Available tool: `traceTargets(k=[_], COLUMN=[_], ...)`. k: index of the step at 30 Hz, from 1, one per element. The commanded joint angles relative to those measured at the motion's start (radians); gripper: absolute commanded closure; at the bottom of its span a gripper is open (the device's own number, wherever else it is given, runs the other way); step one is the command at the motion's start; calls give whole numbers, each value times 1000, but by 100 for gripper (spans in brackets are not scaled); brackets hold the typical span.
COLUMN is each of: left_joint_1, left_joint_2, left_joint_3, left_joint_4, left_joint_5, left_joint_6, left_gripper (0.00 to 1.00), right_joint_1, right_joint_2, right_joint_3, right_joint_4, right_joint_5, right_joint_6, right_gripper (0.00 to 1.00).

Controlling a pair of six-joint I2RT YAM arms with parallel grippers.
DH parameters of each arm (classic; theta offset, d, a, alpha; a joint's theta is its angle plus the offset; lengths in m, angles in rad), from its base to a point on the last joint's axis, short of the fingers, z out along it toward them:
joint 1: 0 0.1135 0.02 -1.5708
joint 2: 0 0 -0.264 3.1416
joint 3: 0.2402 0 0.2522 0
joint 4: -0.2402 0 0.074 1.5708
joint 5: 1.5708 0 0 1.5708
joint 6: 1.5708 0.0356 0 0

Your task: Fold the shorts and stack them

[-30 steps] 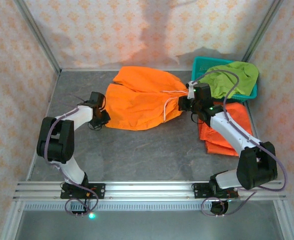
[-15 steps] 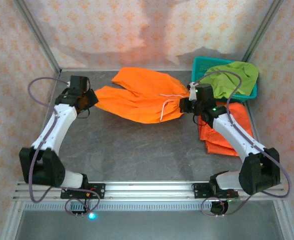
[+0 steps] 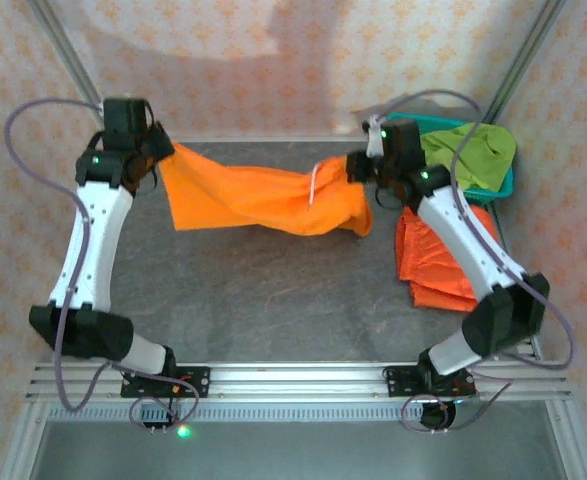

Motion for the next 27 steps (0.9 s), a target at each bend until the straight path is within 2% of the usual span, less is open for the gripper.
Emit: traceTargets(k=[1,3,7,8,10,13,15,18,20,23,27], left_joint_1=[32,52,102,119,142,146,145,137,125,109,23], left_joint_2=[154,289,564,594,566,406,248,25,-115,-259,-429], left_joint_3=[260,494,1030,1123,1156,1003,841,585,412,199,-133], left_joint_4=[-70,-145,-300,-309,-254,-105,16,191,290,362,437], left_joint_5=[-35,-37,-8,20,50,27,38,62,56,108,156], left_joint_6=[32,23,-24,-47,-72,-41,-16,27,58,89,150], left_gripper=[100,100,100,100,100,100,100,100,100,100,100], right_joint_1=[-1,-2,-8,-17,-44,-84,-97,-104,-117,-150,-158], right_joint_2=[167,300,580,629,653,573,507,375,258,104,-52], right_joint_3=[258,480,1048,1170,1265,1185,1108,906,688,365,41], right_joint_4=[-38,-92,-260,-273,-219,-77,-28,38,145,344,416], right_joint_5=[17,18,-16,-42,-105,-182,-216,-243,-234,-243,-262], right_joint_6=[-28,-32,-23,2,69,136,113,20,-8,12,-7], right_gripper=[100,100,100,100,100,100,100,100,100,100,100])
